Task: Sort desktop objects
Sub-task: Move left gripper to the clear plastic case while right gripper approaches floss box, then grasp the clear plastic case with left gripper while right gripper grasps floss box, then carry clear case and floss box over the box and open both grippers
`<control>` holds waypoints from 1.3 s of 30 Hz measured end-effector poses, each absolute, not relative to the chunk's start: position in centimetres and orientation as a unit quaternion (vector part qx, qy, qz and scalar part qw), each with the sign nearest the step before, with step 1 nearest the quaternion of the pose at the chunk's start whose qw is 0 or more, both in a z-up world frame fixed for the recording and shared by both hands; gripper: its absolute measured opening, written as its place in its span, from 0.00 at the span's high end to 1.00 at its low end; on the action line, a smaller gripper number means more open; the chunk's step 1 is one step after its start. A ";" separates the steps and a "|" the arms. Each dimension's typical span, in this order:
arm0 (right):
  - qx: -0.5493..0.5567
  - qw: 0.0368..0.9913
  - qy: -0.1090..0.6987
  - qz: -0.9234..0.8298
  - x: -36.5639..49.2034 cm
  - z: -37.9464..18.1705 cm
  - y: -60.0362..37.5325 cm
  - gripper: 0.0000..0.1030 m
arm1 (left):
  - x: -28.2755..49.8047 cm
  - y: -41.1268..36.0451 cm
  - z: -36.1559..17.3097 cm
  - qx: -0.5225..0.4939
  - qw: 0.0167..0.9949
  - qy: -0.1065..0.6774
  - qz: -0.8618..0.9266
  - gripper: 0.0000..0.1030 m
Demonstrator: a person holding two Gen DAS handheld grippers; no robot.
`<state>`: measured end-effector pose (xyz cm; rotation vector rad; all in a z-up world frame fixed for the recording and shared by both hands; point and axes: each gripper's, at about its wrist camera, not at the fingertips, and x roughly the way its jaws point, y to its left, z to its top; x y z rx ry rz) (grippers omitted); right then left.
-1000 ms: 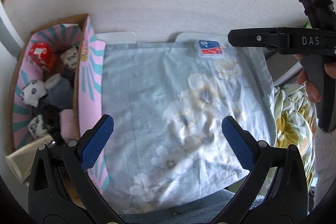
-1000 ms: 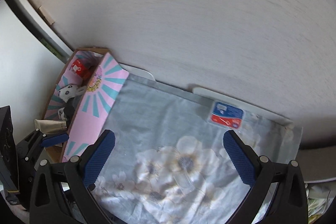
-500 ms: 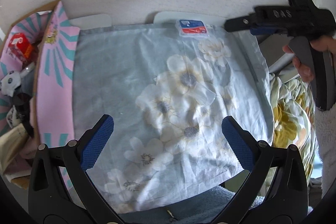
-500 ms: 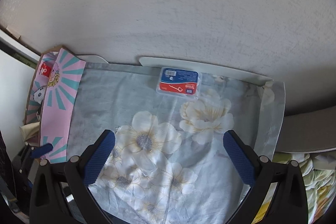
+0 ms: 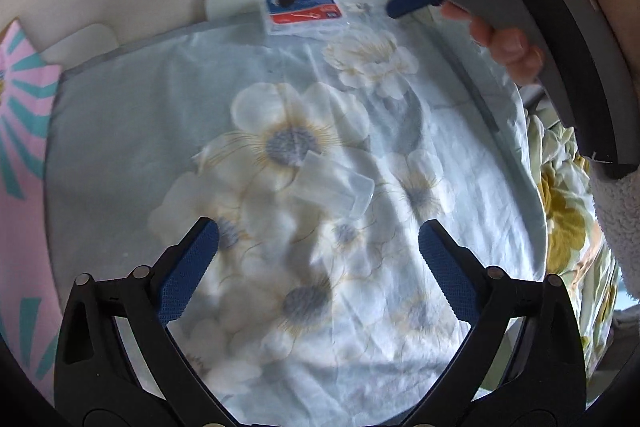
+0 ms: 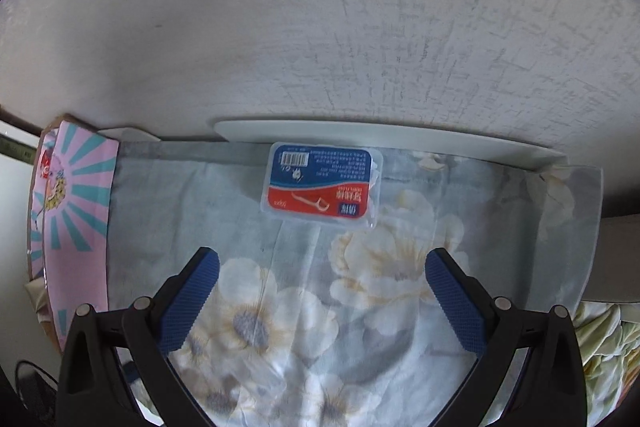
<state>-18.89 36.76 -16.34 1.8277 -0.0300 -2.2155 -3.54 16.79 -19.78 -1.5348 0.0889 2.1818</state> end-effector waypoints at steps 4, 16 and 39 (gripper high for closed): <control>0.630 0.127 -0.014 -0.766 -20.0 -17.7 36.5 0.00 | -4.0 17.9 -20.5 -0.553 0.243 0.044 0.796 0.06; 0.609 0.088 -0.003 -0.788 -20.7 -19.8 34.6 0.01 | -4.9 18.4 -22.3 -0.543 0.253 0.064 0.798 0.33; 0.595 0.115 0.025 -0.795 -18.5 -17.2 36.1 0.24 | -4.2 14.3 -18.3 -0.536 0.238 0.070 0.807 0.54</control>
